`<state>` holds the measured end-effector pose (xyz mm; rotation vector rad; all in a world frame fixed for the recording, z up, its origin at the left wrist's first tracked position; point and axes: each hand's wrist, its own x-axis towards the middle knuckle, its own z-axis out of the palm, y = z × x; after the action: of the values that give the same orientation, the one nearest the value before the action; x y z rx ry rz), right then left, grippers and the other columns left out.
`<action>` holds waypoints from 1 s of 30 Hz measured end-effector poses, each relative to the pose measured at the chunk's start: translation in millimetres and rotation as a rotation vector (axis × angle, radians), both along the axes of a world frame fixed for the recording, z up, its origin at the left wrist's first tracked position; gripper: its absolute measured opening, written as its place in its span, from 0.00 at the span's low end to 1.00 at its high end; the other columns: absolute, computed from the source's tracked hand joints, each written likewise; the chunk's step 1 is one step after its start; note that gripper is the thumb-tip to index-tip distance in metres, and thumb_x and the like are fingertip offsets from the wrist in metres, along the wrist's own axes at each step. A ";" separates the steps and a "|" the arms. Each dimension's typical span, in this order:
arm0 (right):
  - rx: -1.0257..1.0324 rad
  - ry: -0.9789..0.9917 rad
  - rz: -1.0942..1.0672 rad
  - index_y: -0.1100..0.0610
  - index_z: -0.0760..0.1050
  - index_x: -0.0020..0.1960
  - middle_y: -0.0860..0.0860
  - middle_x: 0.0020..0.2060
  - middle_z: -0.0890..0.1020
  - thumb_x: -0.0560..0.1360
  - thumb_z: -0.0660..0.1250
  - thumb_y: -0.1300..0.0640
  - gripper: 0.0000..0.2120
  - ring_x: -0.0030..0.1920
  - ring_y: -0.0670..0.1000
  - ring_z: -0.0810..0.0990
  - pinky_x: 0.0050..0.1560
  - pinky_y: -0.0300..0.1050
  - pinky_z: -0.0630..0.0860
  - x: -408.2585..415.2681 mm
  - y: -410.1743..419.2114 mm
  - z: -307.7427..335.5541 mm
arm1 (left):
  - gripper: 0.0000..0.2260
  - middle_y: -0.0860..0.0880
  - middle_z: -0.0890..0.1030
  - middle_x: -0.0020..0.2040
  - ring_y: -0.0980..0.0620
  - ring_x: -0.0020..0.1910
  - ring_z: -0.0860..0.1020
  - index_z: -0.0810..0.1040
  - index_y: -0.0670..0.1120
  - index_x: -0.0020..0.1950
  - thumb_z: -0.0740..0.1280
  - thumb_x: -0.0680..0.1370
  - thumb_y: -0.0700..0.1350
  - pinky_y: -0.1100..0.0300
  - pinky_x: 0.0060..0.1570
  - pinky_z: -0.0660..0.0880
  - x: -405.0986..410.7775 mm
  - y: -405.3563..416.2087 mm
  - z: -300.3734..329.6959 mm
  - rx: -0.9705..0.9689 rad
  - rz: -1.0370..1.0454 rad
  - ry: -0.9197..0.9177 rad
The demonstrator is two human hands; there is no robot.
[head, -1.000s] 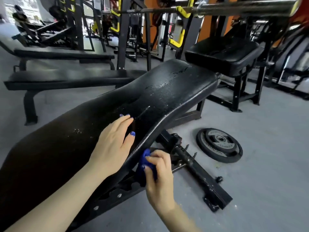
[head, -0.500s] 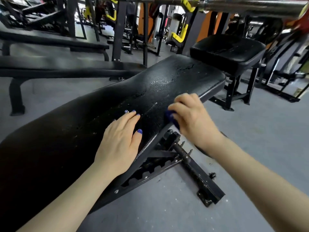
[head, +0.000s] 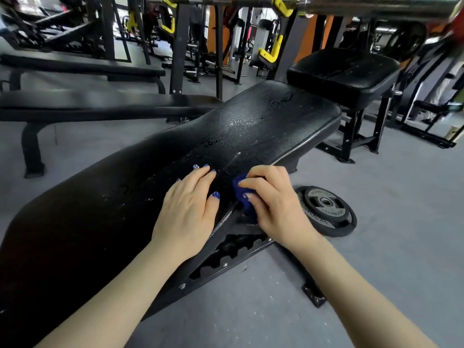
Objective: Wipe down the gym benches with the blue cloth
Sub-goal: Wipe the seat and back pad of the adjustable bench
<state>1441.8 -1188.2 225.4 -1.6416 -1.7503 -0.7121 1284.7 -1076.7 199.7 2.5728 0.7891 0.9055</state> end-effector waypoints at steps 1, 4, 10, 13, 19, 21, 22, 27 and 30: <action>0.036 0.025 -0.034 0.64 0.79 0.53 0.57 0.52 0.77 0.76 0.66 0.66 0.07 0.52 0.56 0.72 0.58 0.45 0.68 17.2 0.0 6.8 | 0.27 0.55 0.59 0.77 0.58 0.76 0.54 0.62 0.49 0.77 0.45 0.79 0.55 0.59 0.73 0.48 -0.4 0.1 0.1 -0.004 -0.003 0.009; 0.243 0.220 -0.247 0.61 0.80 0.53 0.56 0.52 0.77 0.75 0.68 0.64 0.07 0.53 0.51 0.70 0.56 0.46 0.70 48.1 7.2 19.1 | 0.26 0.56 0.57 0.77 0.59 0.76 0.52 0.60 0.49 0.77 0.46 0.80 0.54 0.60 0.73 0.46 -0.8 -0.6 0.4 -0.006 -0.007 0.025; 0.429 0.591 -0.251 0.61 0.76 0.62 0.56 0.62 0.71 0.78 0.63 0.54 0.16 0.63 0.52 0.68 0.66 0.45 0.66 -15.7 27.7 -30.2 | 0.27 0.55 0.60 0.76 0.58 0.76 0.54 0.61 0.48 0.77 0.46 0.80 0.56 0.60 0.71 0.49 0.7 1.9 5.4 0.024 -0.010 0.047; 0.496 0.645 -0.189 0.57 0.77 0.60 0.54 0.62 0.71 0.78 0.63 0.54 0.13 0.64 0.53 0.70 0.65 0.46 0.69 -28.4 28.3 -46.3 | 0.22 0.56 0.63 0.74 0.58 0.73 0.58 0.65 0.50 0.75 0.51 0.81 0.52 0.62 0.68 0.52 10.7 8.9 18.8 0.037 -0.034 0.039; 0.591 0.658 -0.126 0.53 0.75 0.58 0.55 0.61 0.73 0.77 0.65 0.56 0.10 0.64 0.53 0.72 0.64 0.43 0.69 -22.7 36.0 -50.1 | 0.20 0.51 0.67 0.71 0.52 0.70 0.64 0.70 0.45 0.71 0.55 0.81 0.48 0.57 0.69 0.60 62.7 26.1 44.7 -0.003 -0.110 -0.098; 0.595 0.637 -0.108 0.54 0.74 0.59 0.54 0.60 0.74 0.77 0.65 0.58 0.11 0.63 0.52 0.72 0.64 0.40 0.68 -17.3 33.9 -56.4 | 0.21 0.51 0.67 0.72 0.53 0.71 0.63 0.70 0.45 0.71 0.53 0.80 0.50 0.56 0.71 0.60 73.7 28.7 41.2 -0.003 -0.111 -0.102; 0.593 0.630 -0.101 0.54 0.74 0.59 0.53 0.59 0.74 0.76 0.64 0.59 0.11 0.62 0.51 0.73 0.64 0.40 0.68 -15.0 32.5 -60.7 | 0.24 0.52 0.67 0.72 0.54 0.72 0.62 0.70 0.45 0.72 0.51 0.79 0.53 0.57 0.71 0.59 76.1 29.4 37.7 0.022 -0.109 -0.098; 0.565 0.547 -0.080 0.55 0.73 0.56 0.52 0.56 0.75 0.75 0.64 0.62 0.10 0.58 0.52 0.73 0.62 0.40 0.68 -5.7 31.6 -68.5 | 0.29 0.53 0.66 0.73 0.55 0.73 0.61 0.67 0.46 0.74 0.46 0.77 0.56 0.61 0.70 0.56 77.5 31.9 29.2 0.082 -0.101 -0.083; 0.562 0.438 -0.052 0.56 0.74 0.52 0.56 0.54 0.75 0.75 0.65 0.64 0.08 0.55 0.56 0.74 0.59 0.43 0.69 13.4 29.3 -54.6 | 0.29 0.53 0.66 0.73 0.55 0.74 0.60 0.67 0.46 0.74 0.46 0.77 0.56 0.62 0.70 0.54 77.5 30.7 28.7 0.086 -0.096 -0.083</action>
<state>1455.2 -1158.9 170.7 -1.3252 -1.0767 -0.7189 1362.3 -1046.0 228.5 2.6022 0.6114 1.0300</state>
